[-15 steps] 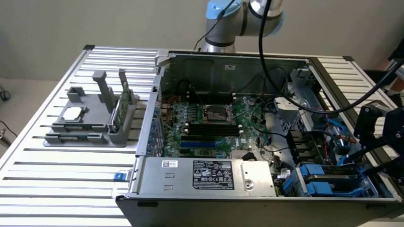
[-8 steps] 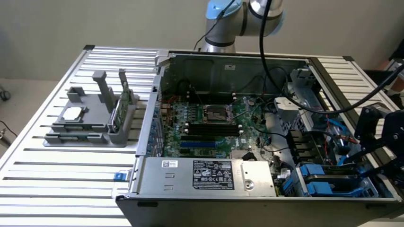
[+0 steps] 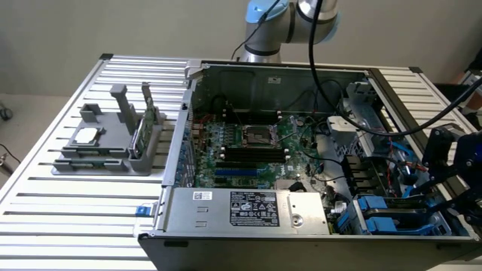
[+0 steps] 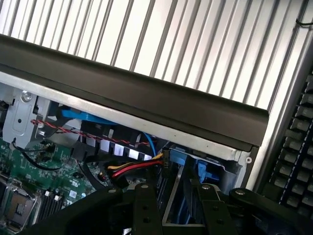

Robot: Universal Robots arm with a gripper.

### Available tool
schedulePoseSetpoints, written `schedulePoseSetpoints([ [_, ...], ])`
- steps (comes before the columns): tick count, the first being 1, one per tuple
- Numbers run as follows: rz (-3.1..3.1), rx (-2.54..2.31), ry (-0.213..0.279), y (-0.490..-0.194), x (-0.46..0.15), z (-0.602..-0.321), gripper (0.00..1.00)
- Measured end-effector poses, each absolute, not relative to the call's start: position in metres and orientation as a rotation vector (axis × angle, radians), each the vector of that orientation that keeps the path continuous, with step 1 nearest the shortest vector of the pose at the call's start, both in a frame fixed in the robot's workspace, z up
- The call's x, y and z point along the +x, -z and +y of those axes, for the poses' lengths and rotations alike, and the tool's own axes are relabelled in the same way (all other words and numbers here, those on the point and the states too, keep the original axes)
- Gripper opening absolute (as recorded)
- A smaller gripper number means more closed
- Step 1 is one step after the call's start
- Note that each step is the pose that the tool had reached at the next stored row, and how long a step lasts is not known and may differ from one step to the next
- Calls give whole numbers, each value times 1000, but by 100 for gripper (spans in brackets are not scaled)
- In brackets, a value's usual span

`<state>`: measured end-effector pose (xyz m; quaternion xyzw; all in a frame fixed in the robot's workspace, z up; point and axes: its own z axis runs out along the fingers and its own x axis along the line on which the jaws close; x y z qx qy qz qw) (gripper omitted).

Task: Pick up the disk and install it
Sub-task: 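Insert the first disk wire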

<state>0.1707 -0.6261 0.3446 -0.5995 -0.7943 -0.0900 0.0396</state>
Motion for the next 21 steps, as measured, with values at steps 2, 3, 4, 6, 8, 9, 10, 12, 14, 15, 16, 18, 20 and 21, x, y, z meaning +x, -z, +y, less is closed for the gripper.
schedulePoseSetpoints([
  [2, -2427, -1849, 276, -344, 170, -626, 27],
  [3, -2422, -1855, 276, -344, 170, -626, 27],
  [4, -2418, -1861, 276, -344, 170, -626, 20],
  [6, -2409, -1873, 277, -344, 169, -626, 15],
  [8, -2403, -1882, 277, -344, 167, -626, 11],
  [9, -2401, -1885, 277, -344, 166, -626, 11],
  [10, -2399, -1888, 278, -344, 165, -626, 11],
  [12, -2395, -1893, 277, -344, 164, -626, 11],
  [14, -2392, -1897, 278, -344, 161, -626, 11],
  [15, -2391, -1899, 278, -344, 160, -626, 11],
  [16, -2389, -1900, 278, -345, 158, -626, 11],
  [18, -2386, -1905, 279, -346, 155, -626, 11],
  [20, -2382, -1910, 279, -346, 153, -626, 11],
  [21, -2381, -1912, 279, -346, 152, -626, 11],
])
